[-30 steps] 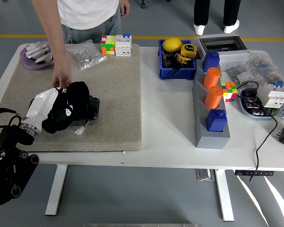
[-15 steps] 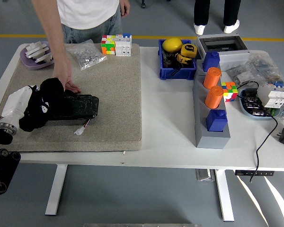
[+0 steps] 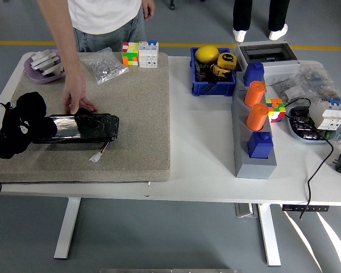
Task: Pick the rag up,wipe the panel,place it on the desk
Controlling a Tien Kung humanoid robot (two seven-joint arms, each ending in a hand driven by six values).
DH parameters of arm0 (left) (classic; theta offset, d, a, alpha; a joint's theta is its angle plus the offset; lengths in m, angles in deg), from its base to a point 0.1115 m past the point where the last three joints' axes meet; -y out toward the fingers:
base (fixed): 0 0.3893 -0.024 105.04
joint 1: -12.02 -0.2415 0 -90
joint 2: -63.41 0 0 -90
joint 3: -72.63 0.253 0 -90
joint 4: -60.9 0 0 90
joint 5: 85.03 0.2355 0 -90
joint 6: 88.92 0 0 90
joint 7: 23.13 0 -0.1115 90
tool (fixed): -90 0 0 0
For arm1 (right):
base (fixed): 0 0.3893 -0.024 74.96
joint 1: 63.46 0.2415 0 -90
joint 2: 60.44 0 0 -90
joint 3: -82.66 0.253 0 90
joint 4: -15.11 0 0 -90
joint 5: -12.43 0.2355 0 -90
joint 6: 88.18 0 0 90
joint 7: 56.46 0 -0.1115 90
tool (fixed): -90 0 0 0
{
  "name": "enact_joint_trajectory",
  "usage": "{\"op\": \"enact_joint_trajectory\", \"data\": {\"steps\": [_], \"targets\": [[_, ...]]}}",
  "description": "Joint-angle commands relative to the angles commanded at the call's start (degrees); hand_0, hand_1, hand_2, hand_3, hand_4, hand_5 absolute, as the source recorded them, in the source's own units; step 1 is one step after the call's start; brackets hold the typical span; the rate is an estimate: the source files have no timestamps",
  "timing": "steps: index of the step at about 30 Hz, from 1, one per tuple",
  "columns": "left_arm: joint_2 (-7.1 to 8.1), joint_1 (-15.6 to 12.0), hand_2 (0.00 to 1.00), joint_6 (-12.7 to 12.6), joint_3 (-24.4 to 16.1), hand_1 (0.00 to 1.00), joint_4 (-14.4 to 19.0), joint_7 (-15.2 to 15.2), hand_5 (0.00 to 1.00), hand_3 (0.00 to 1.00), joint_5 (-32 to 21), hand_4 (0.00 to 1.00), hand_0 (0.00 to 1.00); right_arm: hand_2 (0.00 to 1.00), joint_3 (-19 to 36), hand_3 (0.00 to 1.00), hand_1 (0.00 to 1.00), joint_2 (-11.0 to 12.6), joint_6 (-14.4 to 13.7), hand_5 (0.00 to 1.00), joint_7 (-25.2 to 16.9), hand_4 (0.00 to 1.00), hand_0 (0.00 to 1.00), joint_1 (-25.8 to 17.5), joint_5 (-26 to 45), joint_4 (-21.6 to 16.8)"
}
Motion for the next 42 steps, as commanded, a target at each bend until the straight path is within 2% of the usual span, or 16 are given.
{"op": "enact_joint_trajectory", "data": {"steps": [3,7,14,15,20,21,26,27,32,33,38,39,42], "targets": [[1.11,0.59,0.539,0.01,-1.20,0.181,-2.91,0.76,0.002,0.377,-0.82,0.002,0.302,0.686,0.10,0.639,0.622,0.04,-0.04,0.540,0.04,0.998,0.761,0.08,-0.25,0.00],[2.23,0.75,0.539,-0.66,-2.14,0.181,-4.49,1.87,0.002,0.377,-2.19,0.002,0.302,0.686,-0.10,0.639,0.622,0.13,-0.06,0.540,0.11,0.998,0.761,0.07,-0.27,0.00],[3.32,1.90,0.538,-0.71,-0.36,0.182,-7.56,3.58,0.002,0.378,-3.82,0.002,0.302,0.686,-0.03,0.639,0.622,0.18,-0.11,0.541,0.14,0.998,0.761,0.12,-0.44,0.00],[3.37,2.03,0.550,-0.64,0.00,0.358,-8.18,3.83,0.002,0.408,-3.89,0.002,0.286,0.686,0.05,0.640,0.622,0.20,-0.13,0.541,0.12,0.998,0.761,0.16,-0.51,0.00],[3.09,2.43,0.550,-0.39,0.91,0.358,-11.39,4.74,0.002,0.408,-4.55,0.002,0.286,0.686,0.10,0.640,0.622,0.25,-0.11,0.541,0.14,0.998,0.761,0.24,-0.79,0.00],[2.96,2.39,0.617,-0.35,0.83,0.538,-11.65,4.75,0.002,0.464,-4.46,0.094,0.435,0.686,0.05,0.640,0.622,0.26,-0.10,0.541,0.16,0.998,0.762,0.23,-0.81,0.00],[2.74,2.42,0.617,-0.24,0.34,0.538,-12.02,5.19,0.002,0.464,-4.51,0.094,0.435,0.686,-0.14,0.640,0.622,0.34,-0.10,0.541,0.27,0.998,0.762,0.18,-0.77,0.00],[2.75,2.43,0.735,-0.21,0.28,0.779,-12.01,5.25,0.002,0.576,-4.57,0.769,0.673,0.686,-0.17,0.640,0.622,0.36,-0.09,0.541,0.28,0.998,0.763,0.19,-0.76,0.00],[2.96,2.56,0.735,-0.37,0.46,0.779,-11.63,5.81,0.002,0.576,-5.31,0.769,0.673,0.686,0.27,0.640,0.622,0.25,-0.12,0.541,0.21,0.998,0.763,0.29,-0.93,0.00],[2.98,2.60,0.792,-0.26,0.41,0.807,-11.68,5.76,0.101,0.759,-5.29,0.964,0.721,0.686,0.33,0.639,0.619,0.22,-0.12,0.540,0.19,0.998,0.762,0.32,-0.95,0.00],[3.04,2.65,0.792,1.40,-0.65,0.807,-11.73,5.76,0.101,0.759,-5.13,0.964,0.721,0.686,0.52,0.639,0.619,0.08,-0.13,0.540,0.02,0.998,0.762,0.49,-1.14,0.00],[3.12,2.63,0.802,1.56,-0.64,0.819,-11.71,5.79,0.124,0.791,-5.17,0.998,0.746,0.686,0.59,0.640,0.619,0.07,-0.17,0.540,0.00,0.998,0.762,0.52,-1.17,0.00],[3.21,2.46,0.802,1.82,-0.70,0.819,-11.26,6.04,0.124,0.791,-5.36,0.998,0.746,0.686,0.62,0.640,0.619,0.07,-0.19,0.540,0.06,0.998,0.762,0.51,-1.17,0.00]]}}
